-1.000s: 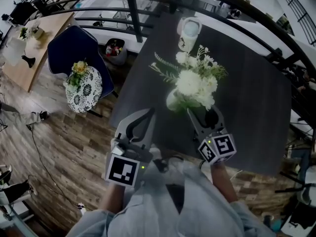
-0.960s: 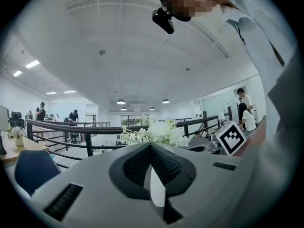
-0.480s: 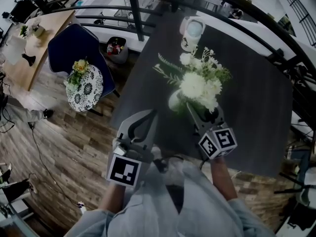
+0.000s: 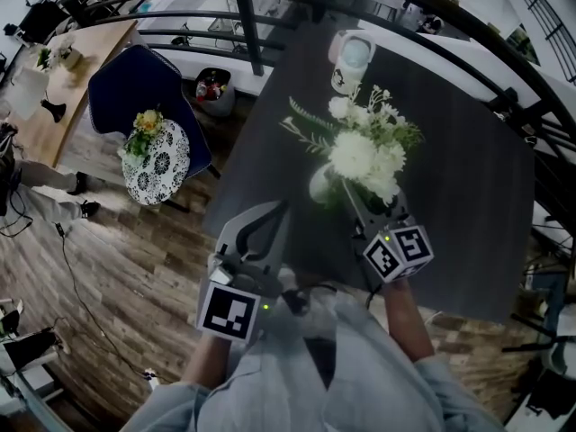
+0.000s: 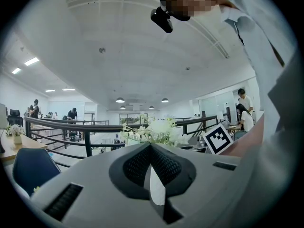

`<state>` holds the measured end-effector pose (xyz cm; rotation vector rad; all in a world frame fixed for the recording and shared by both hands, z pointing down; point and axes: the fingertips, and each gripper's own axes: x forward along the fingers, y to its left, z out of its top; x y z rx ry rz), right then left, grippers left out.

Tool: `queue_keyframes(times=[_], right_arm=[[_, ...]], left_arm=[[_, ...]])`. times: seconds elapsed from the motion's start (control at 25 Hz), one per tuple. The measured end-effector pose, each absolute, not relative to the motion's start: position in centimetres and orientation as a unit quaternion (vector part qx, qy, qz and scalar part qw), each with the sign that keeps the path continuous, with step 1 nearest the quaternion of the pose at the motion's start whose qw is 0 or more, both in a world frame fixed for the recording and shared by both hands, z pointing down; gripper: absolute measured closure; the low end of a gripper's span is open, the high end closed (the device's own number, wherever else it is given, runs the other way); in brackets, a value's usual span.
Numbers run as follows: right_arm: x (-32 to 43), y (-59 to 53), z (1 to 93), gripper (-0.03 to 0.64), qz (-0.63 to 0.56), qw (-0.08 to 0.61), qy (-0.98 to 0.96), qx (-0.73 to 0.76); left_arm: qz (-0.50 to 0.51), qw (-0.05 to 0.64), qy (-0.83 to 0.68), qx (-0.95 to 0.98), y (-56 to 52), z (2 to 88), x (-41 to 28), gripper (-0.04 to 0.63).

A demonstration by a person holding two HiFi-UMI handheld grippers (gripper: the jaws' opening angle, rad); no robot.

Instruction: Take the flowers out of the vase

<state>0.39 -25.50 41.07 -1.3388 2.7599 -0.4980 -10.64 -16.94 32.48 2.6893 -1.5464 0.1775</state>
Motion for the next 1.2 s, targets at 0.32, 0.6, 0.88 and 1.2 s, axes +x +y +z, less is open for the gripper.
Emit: queue_keyframes(times=[0.32, 0.6, 0.88, 1.2], right_arm=[[0.5, -25.7, 40.1, 0.421, -0.152, 0.042, 0.886, -0.436], [0.7, -25.5, 39.5, 0.453, -0.148, 0.05, 0.889, -0.429], [0.7, -25.3, 38.8, 0.48, -0.145, 0.063, 0.888, -0.432], [0.9, -25.1, 38.2, 0.508, -0.139, 0.073, 0.887, -0.435]], left_arm=[[0.056, 0.019, -0.497, 0.866, -16.9, 32.7, -10.8, 0.597], [0.057, 0.02, -0.497, 0.865, -16.8, 32.6, -10.5, 0.597], [0.058, 0.02, -0.497, 0.866, -16.7, 32.5, -10.8, 0.597], [0.058, 0.019, -0.496, 0.866, -16.6, 32.4, -10.7, 0.597]])
